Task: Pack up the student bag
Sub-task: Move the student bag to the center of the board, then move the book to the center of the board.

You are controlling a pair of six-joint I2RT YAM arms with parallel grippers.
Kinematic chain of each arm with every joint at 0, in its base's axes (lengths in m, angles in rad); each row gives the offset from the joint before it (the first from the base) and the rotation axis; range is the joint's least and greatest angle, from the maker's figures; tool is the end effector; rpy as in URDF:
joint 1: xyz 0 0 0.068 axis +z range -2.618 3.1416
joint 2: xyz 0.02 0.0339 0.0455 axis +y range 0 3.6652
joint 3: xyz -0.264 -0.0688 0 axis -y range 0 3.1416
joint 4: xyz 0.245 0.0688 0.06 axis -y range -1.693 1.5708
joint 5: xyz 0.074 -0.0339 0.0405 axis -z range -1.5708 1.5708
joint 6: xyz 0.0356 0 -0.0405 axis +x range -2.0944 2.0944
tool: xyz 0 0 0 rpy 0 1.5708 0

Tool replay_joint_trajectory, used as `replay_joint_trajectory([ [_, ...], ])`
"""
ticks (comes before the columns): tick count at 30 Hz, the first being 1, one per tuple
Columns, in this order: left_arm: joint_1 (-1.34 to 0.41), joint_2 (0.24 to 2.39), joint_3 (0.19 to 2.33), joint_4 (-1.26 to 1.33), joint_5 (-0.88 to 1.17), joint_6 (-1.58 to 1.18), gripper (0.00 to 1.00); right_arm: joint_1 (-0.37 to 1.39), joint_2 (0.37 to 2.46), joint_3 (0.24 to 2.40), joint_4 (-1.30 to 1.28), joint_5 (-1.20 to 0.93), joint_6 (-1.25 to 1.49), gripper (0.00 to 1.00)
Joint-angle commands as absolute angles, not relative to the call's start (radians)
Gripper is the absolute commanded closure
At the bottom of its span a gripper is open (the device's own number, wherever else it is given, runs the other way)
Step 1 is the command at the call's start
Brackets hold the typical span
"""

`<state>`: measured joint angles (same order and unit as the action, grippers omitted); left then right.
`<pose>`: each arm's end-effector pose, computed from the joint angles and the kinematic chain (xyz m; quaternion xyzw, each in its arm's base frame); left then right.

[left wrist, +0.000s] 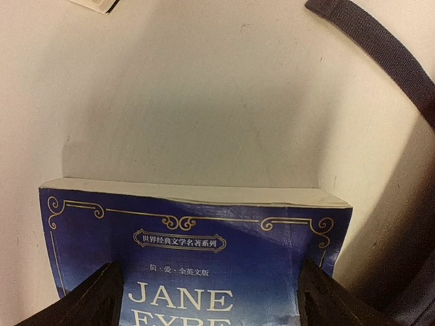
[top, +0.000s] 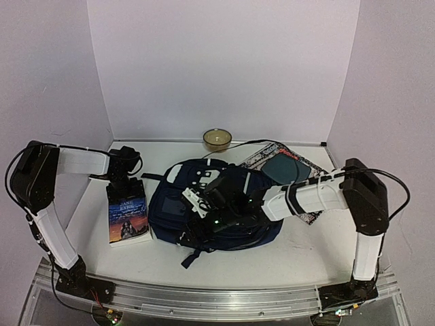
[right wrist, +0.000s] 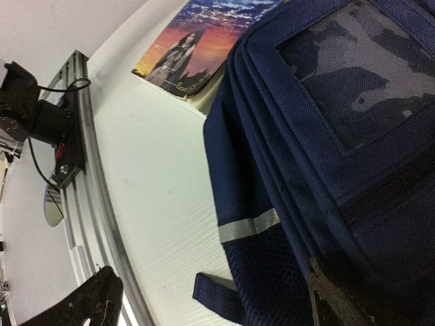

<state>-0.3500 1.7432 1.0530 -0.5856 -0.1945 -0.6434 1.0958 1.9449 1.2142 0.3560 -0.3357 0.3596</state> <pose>0.3068 -0.1047 0.1596 -0.1580 0.9718 0.0147 0.1744 0.1904 0.3959 0.2010 -0.3810 0.7264 0.4723 0.3227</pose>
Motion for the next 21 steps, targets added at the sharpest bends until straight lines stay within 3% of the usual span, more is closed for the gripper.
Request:
replay_joint_trajectory([
  [1, -0.351, 1.807, 0.952, -0.553, -0.152, -0.621, 0.1, 1.098, 2.046, 1.341, 0.216, -0.234, 0.314, 0.06],
  [5, -0.37, 1.798, 0.861, -0.516, -0.128, -0.64, 0.11, 1.047, 2.119, 1.398, 0.188, -0.126, 0.307, 0.07],
  [13, -0.42, 1.735, 0.721, -0.483, -0.091, -0.694, 0.11, 0.972, 2.254, 1.617, 0.178, -0.137, 0.255, 0.07],
  [21, -0.557, 1.514, 0.62, -0.444, 0.048, -0.816, 0.13, 0.988, 2.136, 1.573, 0.206, -0.325, 0.375, 0.07],
])
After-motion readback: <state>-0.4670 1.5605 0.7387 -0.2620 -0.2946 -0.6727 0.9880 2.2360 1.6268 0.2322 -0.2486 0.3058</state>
